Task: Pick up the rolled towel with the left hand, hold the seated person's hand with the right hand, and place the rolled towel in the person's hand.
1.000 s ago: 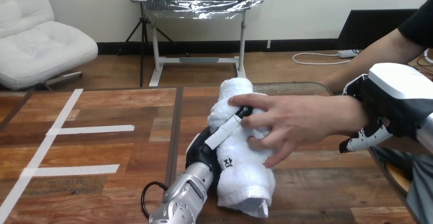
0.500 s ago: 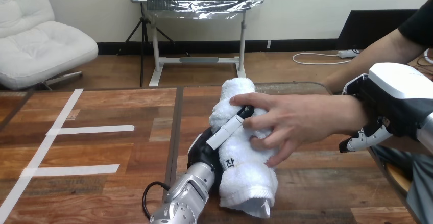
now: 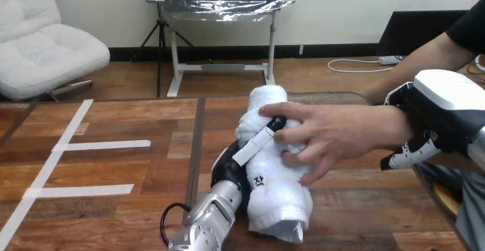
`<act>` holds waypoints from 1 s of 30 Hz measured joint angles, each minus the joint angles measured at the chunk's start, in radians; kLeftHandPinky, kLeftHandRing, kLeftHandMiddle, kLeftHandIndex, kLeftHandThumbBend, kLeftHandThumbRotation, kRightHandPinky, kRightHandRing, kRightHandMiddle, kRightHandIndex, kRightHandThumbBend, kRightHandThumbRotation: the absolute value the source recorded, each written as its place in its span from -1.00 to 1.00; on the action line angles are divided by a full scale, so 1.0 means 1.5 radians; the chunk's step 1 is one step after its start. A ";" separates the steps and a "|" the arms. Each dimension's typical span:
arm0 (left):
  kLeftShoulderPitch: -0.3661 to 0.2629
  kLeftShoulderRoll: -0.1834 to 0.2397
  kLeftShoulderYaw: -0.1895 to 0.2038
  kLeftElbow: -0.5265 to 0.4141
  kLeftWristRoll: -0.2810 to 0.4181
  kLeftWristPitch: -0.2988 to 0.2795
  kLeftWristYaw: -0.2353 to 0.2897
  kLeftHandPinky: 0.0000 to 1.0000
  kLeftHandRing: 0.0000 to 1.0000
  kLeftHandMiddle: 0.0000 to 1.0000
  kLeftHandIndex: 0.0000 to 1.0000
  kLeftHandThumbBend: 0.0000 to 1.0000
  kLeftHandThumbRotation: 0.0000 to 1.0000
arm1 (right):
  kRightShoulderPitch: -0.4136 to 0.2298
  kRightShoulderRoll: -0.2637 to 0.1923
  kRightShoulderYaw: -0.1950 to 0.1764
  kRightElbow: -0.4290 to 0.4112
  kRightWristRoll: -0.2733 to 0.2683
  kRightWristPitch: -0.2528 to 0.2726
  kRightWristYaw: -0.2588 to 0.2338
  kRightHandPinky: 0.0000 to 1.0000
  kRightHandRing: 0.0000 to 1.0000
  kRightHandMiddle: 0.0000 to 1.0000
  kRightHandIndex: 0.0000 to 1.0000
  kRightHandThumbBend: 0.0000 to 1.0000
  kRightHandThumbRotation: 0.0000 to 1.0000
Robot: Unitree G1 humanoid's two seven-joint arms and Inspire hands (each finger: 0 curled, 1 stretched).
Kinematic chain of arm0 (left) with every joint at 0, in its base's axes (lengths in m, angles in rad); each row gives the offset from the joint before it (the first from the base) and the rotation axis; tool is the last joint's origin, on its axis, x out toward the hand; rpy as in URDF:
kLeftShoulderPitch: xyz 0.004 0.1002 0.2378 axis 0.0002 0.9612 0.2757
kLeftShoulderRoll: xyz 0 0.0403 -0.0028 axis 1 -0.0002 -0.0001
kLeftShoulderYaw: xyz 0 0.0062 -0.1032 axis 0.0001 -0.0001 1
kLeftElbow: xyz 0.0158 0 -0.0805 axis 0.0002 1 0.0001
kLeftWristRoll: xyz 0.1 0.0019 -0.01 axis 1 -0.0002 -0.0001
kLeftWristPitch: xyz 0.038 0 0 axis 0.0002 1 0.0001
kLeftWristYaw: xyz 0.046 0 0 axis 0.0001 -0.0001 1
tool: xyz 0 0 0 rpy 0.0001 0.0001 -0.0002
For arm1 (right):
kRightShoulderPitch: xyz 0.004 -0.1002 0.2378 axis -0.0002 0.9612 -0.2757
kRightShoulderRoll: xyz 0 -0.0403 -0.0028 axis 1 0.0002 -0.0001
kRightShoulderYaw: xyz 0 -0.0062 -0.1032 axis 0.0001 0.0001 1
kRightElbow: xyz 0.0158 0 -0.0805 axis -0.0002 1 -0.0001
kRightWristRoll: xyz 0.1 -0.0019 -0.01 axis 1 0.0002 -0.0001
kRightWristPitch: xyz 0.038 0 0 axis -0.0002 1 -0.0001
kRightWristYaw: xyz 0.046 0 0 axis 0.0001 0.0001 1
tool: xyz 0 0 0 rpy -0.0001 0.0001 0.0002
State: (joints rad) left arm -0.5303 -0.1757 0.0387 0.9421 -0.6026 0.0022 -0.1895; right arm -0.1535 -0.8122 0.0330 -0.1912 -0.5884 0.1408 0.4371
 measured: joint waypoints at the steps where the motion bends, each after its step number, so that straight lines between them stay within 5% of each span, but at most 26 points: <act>1: 0.000 0.000 0.000 -0.001 -0.001 0.001 0.000 -0.51 -0.40 -0.30 -0.19 0.64 -0.97 | 0.000 0.000 0.000 0.000 0.000 0.000 0.000 -0.18 -0.09 0.03 0.01 0.68 -1.00; 21: 0.000 0.000 -0.012 -0.008 -0.015 0.003 -0.022 -0.30 -0.12 0.10 0.25 0.56 -0.47 | 0.000 0.000 -0.003 0.000 0.004 -0.010 -0.008 -0.18 -0.06 0.11 0.25 0.69 -1.00; 30: 0.000 0.000 -0.014 -0.008 -0.015 0.002 -0.051 -0.18 0.00 0.21 0.30 0.59 -0.37 | 0.000 0.000 -0.004 0.000 0.003 -0.012 -0.010 -0.24 -0.11 0.12 0.35 0.73 -1.00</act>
State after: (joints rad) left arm -0.5304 -0.1757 0.0182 0.9301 -0.6248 0.0054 -0.2665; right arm -0.1536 -0.8121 0.0270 -0.1917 -0.5845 0.1233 0.4214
